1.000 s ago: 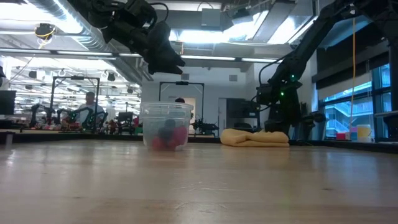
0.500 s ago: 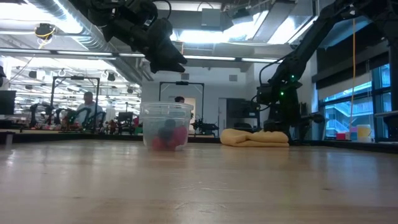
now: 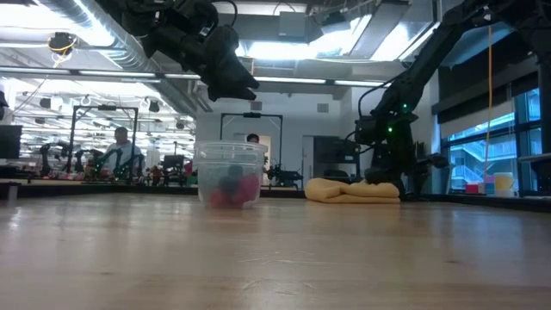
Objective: Pick and placing Produce into tupperware
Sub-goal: Put the top black cherry into the transparent container
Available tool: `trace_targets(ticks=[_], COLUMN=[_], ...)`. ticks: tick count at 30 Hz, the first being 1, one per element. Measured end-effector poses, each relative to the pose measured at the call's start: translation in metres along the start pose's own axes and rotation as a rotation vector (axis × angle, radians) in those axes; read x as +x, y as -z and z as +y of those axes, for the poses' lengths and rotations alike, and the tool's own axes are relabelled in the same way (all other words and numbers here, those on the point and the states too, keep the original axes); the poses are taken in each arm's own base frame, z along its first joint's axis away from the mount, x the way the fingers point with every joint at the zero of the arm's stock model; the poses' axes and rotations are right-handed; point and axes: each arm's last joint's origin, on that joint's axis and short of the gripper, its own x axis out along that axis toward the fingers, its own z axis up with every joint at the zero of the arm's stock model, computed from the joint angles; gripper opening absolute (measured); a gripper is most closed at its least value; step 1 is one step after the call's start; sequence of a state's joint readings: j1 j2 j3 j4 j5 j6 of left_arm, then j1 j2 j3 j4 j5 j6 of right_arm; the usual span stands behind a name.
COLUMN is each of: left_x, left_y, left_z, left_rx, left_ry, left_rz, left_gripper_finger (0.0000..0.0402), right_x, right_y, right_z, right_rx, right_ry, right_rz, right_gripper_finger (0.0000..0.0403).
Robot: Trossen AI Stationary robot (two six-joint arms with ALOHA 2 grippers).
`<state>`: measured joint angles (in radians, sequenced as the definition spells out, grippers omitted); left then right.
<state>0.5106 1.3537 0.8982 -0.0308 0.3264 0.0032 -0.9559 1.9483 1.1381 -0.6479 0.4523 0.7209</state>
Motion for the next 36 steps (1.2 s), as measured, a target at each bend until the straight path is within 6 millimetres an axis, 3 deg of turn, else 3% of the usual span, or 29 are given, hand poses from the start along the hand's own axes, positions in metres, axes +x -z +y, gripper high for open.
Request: trace_targets(ticks=[9, 20, 28, 36], left_x=[0.0, 0.0, -0.001, -0.022], left_y=[0.0, 0.0, 0.0, -0.013], left_z=[0.0, 0.0, -0.003, -0.014], left_rx=[0.0, 0.007, 0.008, 0.043], left_ry=[0.0, 0.005, 0.087, 0.144], left_rz=[0.0, 0.004, 0.002, -0.073], left_gripper_finger=[0.0212, 0.0212, 0.0212, 0.0212], right_x=[-0.02, -0.071, -0.134, -0.216], right_y=[0.015, 0.034, 0.065, 0.113], right_z=[0.008, 0.006, 0.015, 0.043], right_rx=[-0.12, -0.232, -0.414, -0.499], right_ry=[-0.035, -0.099, -0.365, -0.888], right_rz=[0.015, 0.005, -0.072, -0.273], right_gripper_finger=[0.0122, 0.0122, 0.0124, 0.0125])
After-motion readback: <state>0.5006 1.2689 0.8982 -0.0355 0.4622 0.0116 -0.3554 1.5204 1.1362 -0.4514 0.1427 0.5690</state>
